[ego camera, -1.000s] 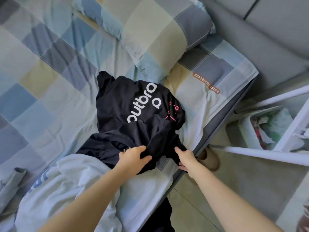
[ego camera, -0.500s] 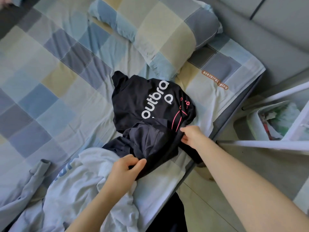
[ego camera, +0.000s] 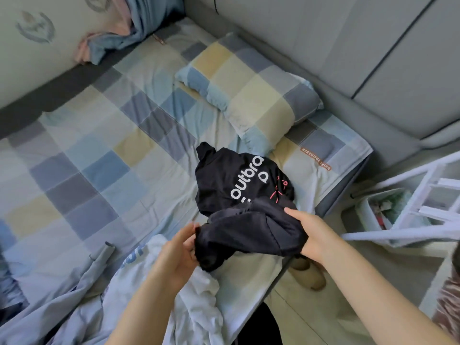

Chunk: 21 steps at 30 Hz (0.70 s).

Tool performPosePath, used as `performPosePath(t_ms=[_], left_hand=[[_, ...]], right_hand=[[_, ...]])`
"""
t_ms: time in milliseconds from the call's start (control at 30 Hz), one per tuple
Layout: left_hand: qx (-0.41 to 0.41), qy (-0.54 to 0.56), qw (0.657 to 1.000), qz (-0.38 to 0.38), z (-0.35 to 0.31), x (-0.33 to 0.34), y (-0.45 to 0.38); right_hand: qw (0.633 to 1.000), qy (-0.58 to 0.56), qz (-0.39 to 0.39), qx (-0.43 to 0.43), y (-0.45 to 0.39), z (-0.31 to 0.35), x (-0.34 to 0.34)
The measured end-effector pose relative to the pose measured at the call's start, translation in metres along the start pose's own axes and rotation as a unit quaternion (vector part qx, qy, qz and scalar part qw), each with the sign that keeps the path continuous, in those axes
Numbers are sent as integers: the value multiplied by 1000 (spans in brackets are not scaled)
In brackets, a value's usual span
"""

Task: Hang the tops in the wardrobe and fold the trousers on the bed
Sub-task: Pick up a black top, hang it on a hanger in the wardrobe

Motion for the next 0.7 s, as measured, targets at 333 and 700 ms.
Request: performPosePath(t_ms=[333, 700], left_hand=[[279, -18, 951, 135, -70, 27, 228], [375, -324, 767, 408, 22, 139, 405]], right_hand=[[925, -197, -101, -309, 242, -7, -48], [854, 193, -314, -367, 401, -94, -58]])
Point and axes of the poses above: each hand's wrist, its own y-axis away from the middle knuckle, its own x-axis out of the palm, z = x × y, the point moved 4 cm from there along -y, towards the middle knuckle, and after that the axes turned 1 degree about z, right-handed, at the moved point
